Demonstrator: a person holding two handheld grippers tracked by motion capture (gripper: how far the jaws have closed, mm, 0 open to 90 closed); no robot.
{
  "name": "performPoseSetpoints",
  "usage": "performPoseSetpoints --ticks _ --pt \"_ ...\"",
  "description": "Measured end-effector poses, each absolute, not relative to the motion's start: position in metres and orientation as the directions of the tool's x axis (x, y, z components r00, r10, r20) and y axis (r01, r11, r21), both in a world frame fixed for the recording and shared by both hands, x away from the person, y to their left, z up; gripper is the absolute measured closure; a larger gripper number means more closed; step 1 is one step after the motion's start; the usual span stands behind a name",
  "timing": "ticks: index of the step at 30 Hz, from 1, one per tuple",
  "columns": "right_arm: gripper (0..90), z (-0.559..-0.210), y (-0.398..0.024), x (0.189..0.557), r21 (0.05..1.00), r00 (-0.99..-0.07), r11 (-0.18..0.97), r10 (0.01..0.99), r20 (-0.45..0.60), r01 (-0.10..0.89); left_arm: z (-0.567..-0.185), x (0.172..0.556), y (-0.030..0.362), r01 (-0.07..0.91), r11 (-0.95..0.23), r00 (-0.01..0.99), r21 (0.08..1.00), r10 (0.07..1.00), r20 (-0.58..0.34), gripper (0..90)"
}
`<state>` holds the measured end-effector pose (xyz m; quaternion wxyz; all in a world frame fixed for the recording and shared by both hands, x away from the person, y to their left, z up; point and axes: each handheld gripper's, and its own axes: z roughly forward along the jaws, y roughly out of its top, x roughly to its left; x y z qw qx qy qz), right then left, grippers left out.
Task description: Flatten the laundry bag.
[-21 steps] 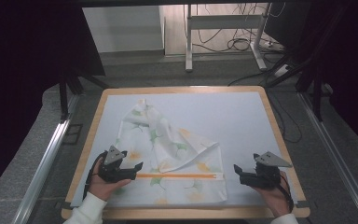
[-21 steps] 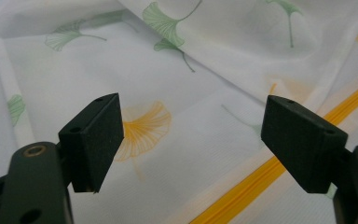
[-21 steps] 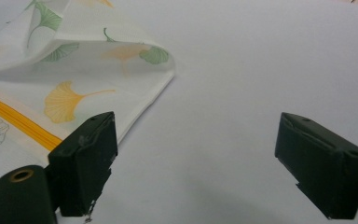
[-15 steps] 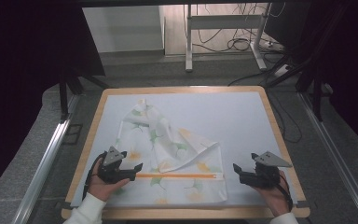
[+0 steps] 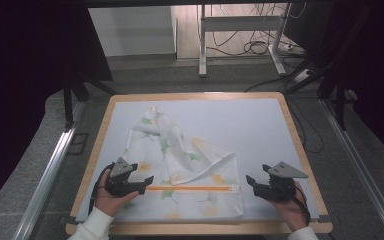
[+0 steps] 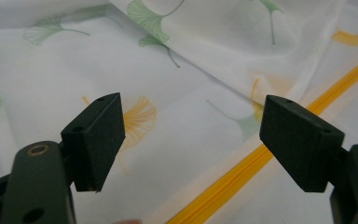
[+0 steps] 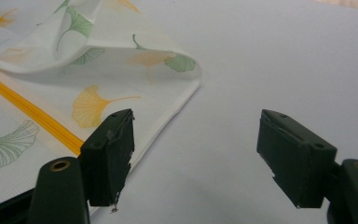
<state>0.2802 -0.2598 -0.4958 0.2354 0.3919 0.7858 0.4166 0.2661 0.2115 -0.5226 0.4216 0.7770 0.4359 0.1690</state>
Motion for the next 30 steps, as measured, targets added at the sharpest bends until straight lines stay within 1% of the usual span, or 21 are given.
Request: performPoseSetpoints --ticks 6,17,30 --pt "31.6 -0.492 -0.256 0.279 0.841 -0.603 0.344 0.797 -0.026 0.418 -0.523 0.267 0.208 0.537 -0.272 0.570 0.798 0.815 -0.106 22.5" --pt "31.2 -0.484 -0.241 0.282 0.847 -0.622 0.343 0.783 -0.019 0.406 -0.525 0.266 0.209 0.548 -0.271 0.562 0.791 0.820 -0.109 23.0" --pt "30.2 -0.485 -0.211 0.292 0.836 -0.663 0.389 0.747 -0.040 0.387 -0.526 0.266 0.210 0.557 -0.275 0.562 0.783 0.820 -0.112 24.1"
